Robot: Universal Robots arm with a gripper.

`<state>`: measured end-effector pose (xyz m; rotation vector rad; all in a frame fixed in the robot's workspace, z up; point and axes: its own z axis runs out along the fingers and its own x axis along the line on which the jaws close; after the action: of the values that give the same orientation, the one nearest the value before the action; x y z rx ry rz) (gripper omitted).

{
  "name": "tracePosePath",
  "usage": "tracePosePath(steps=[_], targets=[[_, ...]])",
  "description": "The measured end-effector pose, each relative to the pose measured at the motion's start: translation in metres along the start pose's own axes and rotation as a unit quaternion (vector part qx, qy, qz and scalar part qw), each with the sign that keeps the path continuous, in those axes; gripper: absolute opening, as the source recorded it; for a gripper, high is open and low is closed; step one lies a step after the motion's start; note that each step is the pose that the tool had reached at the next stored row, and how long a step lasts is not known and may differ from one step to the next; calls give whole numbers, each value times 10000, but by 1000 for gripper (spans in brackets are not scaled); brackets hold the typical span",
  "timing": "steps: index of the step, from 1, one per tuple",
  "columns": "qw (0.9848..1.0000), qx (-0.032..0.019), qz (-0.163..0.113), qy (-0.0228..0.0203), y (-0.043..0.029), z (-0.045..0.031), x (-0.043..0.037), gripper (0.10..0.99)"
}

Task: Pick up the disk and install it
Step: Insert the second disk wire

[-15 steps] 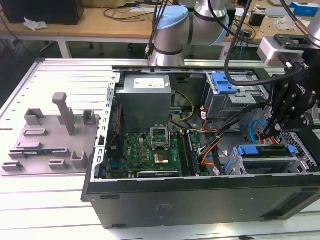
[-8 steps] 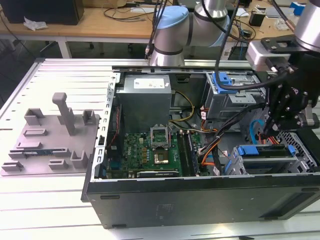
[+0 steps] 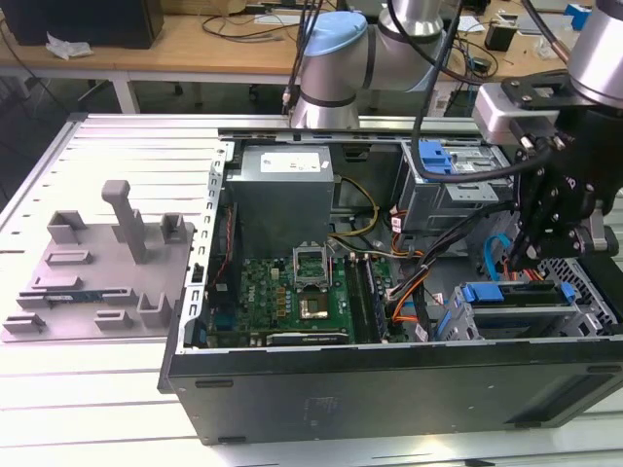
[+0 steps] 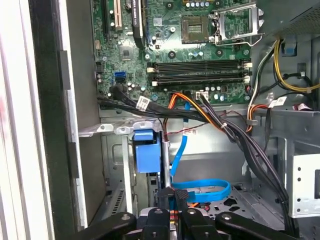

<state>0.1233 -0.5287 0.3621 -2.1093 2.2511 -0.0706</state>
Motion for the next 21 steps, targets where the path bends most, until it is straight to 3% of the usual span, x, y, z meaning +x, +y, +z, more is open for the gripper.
tracePosePath(steps=[1,3,4,7,10,21], targets=[[10000,-1,1,-23,-2,-1,18,161],[9999,-7,8,-118,-7,0,79,161],[9999,-9,9,-146,-18,1,94,161],[9998,-11,12,-177,-71,5,119,161],[9997,-14,15,-231,-76,12,147,161],[9997,-15,16,-234,-93,30,147,161]])
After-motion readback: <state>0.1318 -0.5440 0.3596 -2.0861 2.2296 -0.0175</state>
